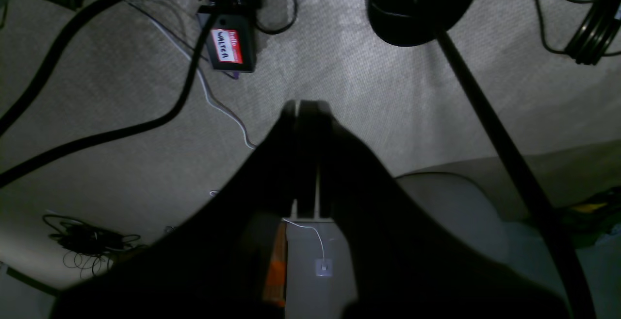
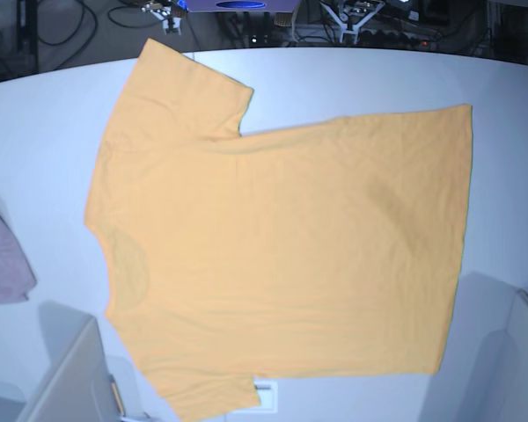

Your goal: Fold the T-shirt properly

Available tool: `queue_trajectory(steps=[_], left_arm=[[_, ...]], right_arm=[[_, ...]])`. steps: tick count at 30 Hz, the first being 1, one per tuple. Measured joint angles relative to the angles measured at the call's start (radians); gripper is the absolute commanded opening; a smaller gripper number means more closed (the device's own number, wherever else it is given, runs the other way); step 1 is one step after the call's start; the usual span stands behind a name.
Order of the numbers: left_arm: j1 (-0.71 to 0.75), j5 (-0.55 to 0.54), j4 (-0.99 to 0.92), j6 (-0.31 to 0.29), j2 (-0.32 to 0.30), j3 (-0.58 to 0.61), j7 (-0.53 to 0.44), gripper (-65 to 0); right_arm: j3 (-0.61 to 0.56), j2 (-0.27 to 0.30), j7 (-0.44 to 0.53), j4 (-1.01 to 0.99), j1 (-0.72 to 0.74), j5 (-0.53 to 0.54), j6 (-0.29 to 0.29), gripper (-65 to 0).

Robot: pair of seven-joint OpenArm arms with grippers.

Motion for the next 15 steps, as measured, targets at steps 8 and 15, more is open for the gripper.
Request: queue_trajectory(steps=[8, 15], left_arm=[[0.000, 0.000, -0.001, 0.000, 0.000, 0.000, 0.000, -65.0], [0.001, 0.005, -0.001, 0.000, 0.000, 0.009, 0.000, -65.0]], right_arm=[[0.000, 0.000, 0.000, 0.000, 0.000, 0.000, 0.000, -65.0], [0.000, 0.001, 0.000, 0.000, 0.000, 0.000, 0.000, -65.0]])
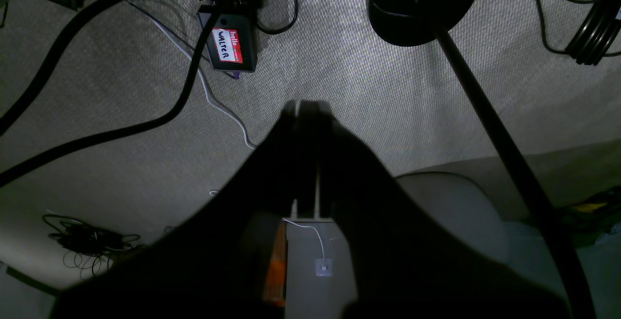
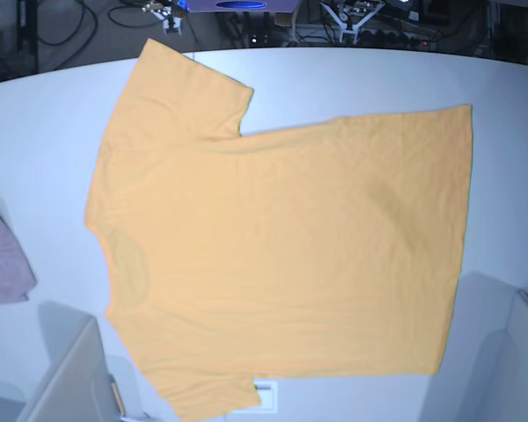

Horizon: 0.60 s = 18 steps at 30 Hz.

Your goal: Fold the T-shirt properly

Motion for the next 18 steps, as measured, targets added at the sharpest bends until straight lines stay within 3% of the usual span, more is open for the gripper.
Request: queue_trajectory(steps=[9, 13, 18], left_arm=[[0.084, 0.002, 0.029, 0.004, -0.029, 0.000, -0.015, -65.0], [0.183, 0.003, 0.170, 0.004, -0.051, 0.002, -0.094, -65.0], [0.306, 0.003, 0.351, 0.000, -0.078, 0.002, -0.111, -65.0]], right_arm=[[0.001, 0.027, 0.004, 0.156, -0.124, -0.003, -0.002, -65.0], [0.002, 0.025, -0.001, 0.269, -0.223, 0.002, 0.001, -65.0], [0.017, 0.040, 0.000, 0.402, -0.320, 0.002, -0.002, -65.0]])
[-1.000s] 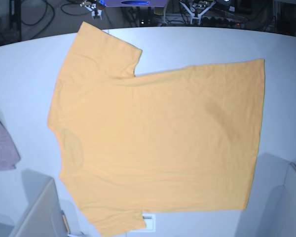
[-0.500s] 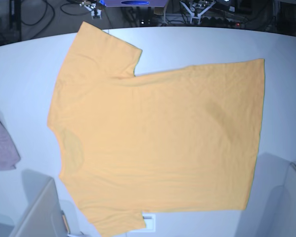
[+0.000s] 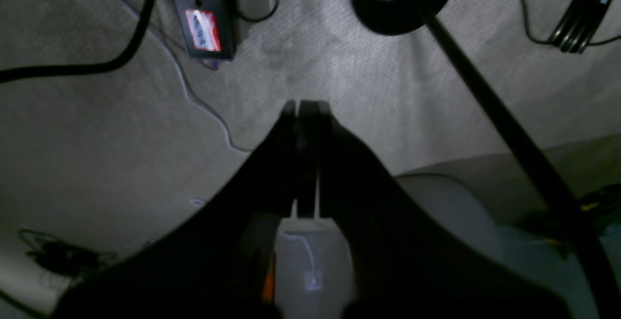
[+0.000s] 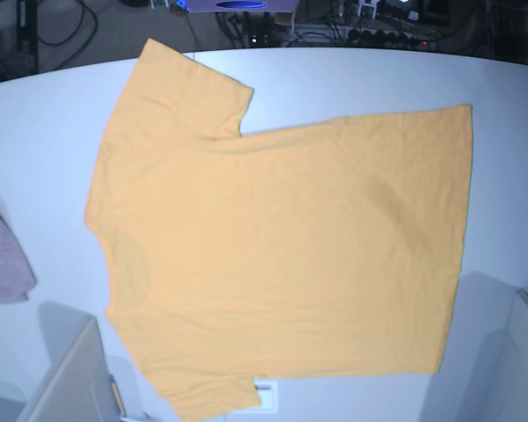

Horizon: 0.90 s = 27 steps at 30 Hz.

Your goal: Fold the T-shirt properly

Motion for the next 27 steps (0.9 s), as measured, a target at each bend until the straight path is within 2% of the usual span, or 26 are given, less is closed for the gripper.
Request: queue_trajectory(steps=[6, 8, 12, 15, 17, 21, 22, 27], left_arm=[[0.113, -0.010, 0.180, 0.004, -0.061, -0.013, 0.006, -65.0], [0.166, -0.013, 0.263, 0.003, -0.081, -0.013, -0.006, -65.0], [0.317, -0.130, 0.464, -0.011, -0.107, -0.008, 0.006, -65.0], [0.434, -0.242, 0.623, 0.001, -0.153, -0.010, 0.011, -65.0], [0.495, -0.275, 0.726, 0.002, -0.188, -0.011, 0.012, -65.0], [0.590, -0.272, 0.886, 0.008, -0.211, -0.018, -0.001, -65.0], [0.614, -0.272, 0.916, -0.011, -0.210, -0.033, 0.008, -65.0], [0.709, -0.269, 1.065, -0.003, -0.213, -0.177, 0.019, -65.0]], right_arm=[[0.208, -0.021, -0.003, 0.216, -0.127, 0.001, 0.003, -65.0], [0.228, -0.021, -0.009, 0.310, -0.188, 0.000, -0.001, -65.0], [0.251, -0.041, -0.011, 0.484, -0.285, 0.000, 0.002, -65.0], [0.292, -0.084, -0.007, 0.601, -0.345, 0.000, 0.002, -65.0], [0.311, -0.113, -0.015, 0.674, -0.388, 0.000, 0.000, -65.0], [0.316, -0.147, -0.027, 0.824, -0.469, 0.000, 0.003, -65.0], [0.318, -0.153, -0.023, 0.869, -0.486, -0.002, 0.000, -65.0], [0.366, -0.188, -0.027, 1.083, -0.556, 0.001, 0.001, -65.0]])
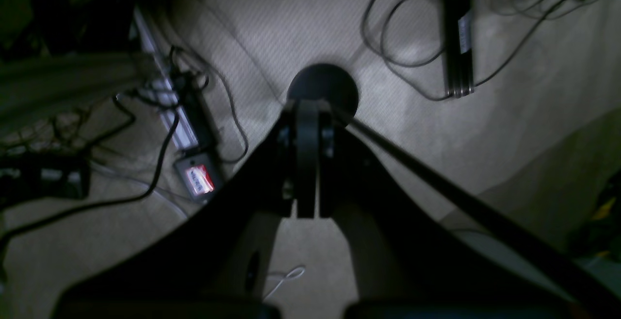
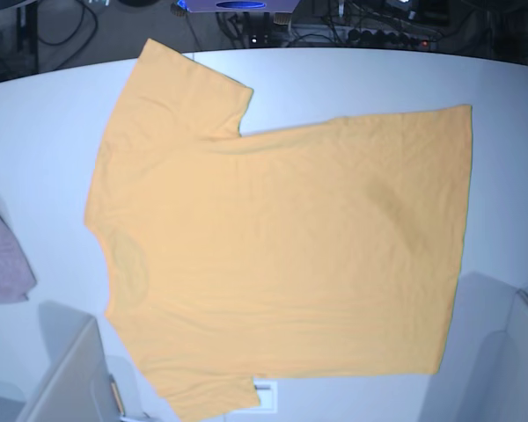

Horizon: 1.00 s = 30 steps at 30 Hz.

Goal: Fold the T-shirt properly
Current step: 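Move both grippers down to the shirt's shoulder corners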

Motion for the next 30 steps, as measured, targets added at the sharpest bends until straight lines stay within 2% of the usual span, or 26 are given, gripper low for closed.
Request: queue_trajectory(steps=[7, 10, 13, 16, 17, 19, 21, 22, 24, 25, 28, 30], left_arm=[[0.008, -0.005, 0.204, -0.002, 0.009, -0.090, -0.002, -65.0], [0.013, -0.006, 0.282, -0.001, 0.030, -0.114, 0.006, -65.0], [0.005, -0.006, 0.339, -0.002, 0.066, -0.143, 0.009, -65.0], [0.004, -0.007, 0.391, 0.000, 0.089, -0.161, 0.009, -65.0], [-0.002, -0.009, 0.405, 0.001, 0.093, -0.161, 0.008, -65.0], [-0.029, -0.011, 0.415, -0.002, 0.101, -0.158, 0.006, -65.0], [-0.066, -0.011, 0.418, 0.000, 0.125, -0.161, 0.005, -65.0], [-0.076, -0.012, 0.419, -0.001, 0.137, -0.162, 0.002, -63.7], [-0.092, -0.010, 0.417, -0.001, 0.144, -0.163, 0.011, -52.3], [-0.100, -0.011, 0.415, -0.001, 0.144, -0.163, 0.011, -46.1], [-0.149, -0.017, 0.410, 0.000, 0.142, -0.164, 0.017, -24.7], [-0.170, -0.070, 0.410, -0.004, 0.142, -0.172, 0.010, -13.0]], right_arm=[[0.008, 0.001, -0.010, 0.250, -0.011, -0.003, 0.002, -65.0], [0.008, -0.001, -0.131, 0.375, 0.013, -0.002, -0.001, -65.0], [0.010, 0.001, -0.237, 0.474, 0.103, -0.002, 0.000, -65.0], [0.010, 0.002, -0.303, 0.494, 0.203, 0.002, 0.004, -65.0], [0.011, 0.002, -0.333, 0.493, 0.230, 0.002, 0.023, -65.0], [0.013, 0.002, -0.365, 0.492, 0.268, 0.000, 0.119, -65.0], [0.013, 0.001, -0.415, 0.493, 0.317, 0.060, 0.216, -65.0], [0.013, 0.000, -0.440, 0.494, 0.335, 0.108, 0.246, -65.0], [0.050, -0.004, -0.520, 0.496, 0.370, 0.225, 0.276, -65.0], [0.085, -0.003, -0.561, 0.496, 0.387, 0.274, 0.274, -60.0], [0.190, 0.008, -0.683, 0.495, 0.442, 0.392, 0.250, -39.5], [0.233, 0.025, -0.808, 0.495, 0.473, 0.505, 0.259, -35.7]])
